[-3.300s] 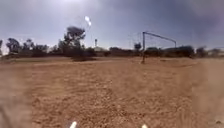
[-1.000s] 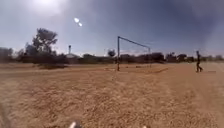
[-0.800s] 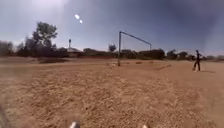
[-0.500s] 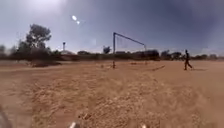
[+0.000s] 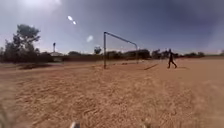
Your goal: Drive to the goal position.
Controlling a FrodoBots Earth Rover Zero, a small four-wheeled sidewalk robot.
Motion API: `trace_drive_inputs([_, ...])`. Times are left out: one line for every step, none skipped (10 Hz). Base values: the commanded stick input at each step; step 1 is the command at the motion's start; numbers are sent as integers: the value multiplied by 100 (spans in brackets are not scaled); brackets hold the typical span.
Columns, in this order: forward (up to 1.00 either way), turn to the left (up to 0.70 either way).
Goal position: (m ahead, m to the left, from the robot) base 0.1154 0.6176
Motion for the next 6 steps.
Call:
trace_drive_inputs([45,-3])
trace_drive_inputs([45,0])
trace_drive_inputs([43,0])
trace_drive_inputs([40,0])
trace_drive_inputs([30,0])
trace_drive_inputs([20,0])
